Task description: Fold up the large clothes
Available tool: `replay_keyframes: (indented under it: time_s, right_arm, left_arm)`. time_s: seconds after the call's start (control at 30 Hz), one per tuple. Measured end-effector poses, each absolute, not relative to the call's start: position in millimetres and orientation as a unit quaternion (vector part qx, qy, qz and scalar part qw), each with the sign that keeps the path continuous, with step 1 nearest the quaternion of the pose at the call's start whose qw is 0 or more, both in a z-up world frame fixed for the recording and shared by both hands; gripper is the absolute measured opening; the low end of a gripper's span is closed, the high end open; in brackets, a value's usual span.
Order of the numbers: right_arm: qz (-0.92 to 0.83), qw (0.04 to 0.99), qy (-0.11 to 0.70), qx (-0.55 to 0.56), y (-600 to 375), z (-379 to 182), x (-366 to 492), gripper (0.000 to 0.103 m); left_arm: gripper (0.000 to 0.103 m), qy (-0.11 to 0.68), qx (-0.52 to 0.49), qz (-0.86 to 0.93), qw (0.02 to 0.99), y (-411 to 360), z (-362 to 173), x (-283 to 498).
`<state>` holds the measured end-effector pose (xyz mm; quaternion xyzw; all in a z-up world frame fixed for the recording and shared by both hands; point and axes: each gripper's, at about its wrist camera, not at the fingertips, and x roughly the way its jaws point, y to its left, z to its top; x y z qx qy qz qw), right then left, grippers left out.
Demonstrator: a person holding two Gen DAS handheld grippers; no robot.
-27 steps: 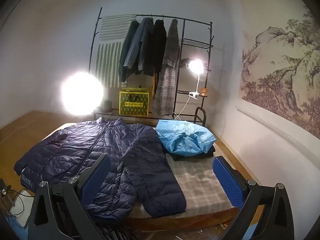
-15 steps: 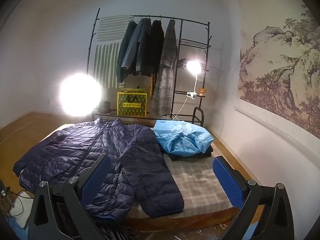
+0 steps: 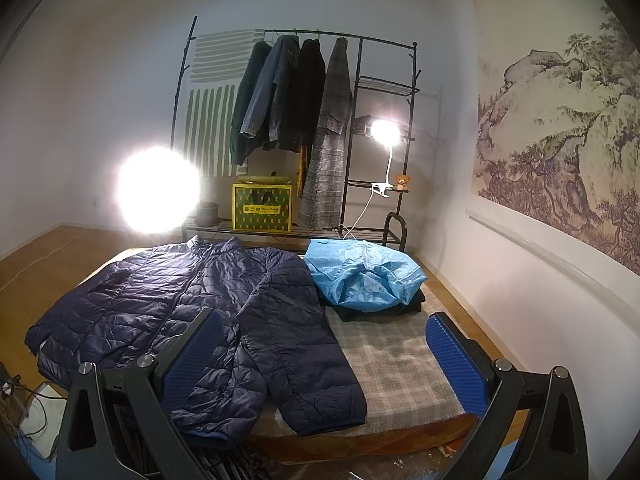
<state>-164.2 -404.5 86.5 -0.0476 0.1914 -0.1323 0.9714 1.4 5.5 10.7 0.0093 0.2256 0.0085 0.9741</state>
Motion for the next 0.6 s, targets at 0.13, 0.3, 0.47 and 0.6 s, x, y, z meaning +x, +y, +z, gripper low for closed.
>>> replay_keyframes:
  time_s: [0.13,0.3,0.47,0.6]
  right_arm:
    - [-0.130,0.972,0.192,-0.045,-406.3,86.1,-163.7,0.103]
    - [-0.130,0.971,0.198,-0.040,-405.6,84.9,-160.4,0.103]
    - [-0.129,0.971,0.197,-0.039,-406.2,84.1,-160.8,0.103]
    - [-0.127,0.971,0.198,-0.037,-406.4,83.3,-160.8,0.103]
  left_arm:
    - [0.103,0.225,0.010,0.008,0.974,4.6,11.7,1.9]
    - [0.103,0.225,0.012,0.009,0.974,5.2,15.1,3.6]
    - [0.103,0.224,0.014,0.009,0.974,3.8,14.9,2.8]
    - [0.103,0.224,0.014,0.009,0.974,3.5,15.0,2.7]
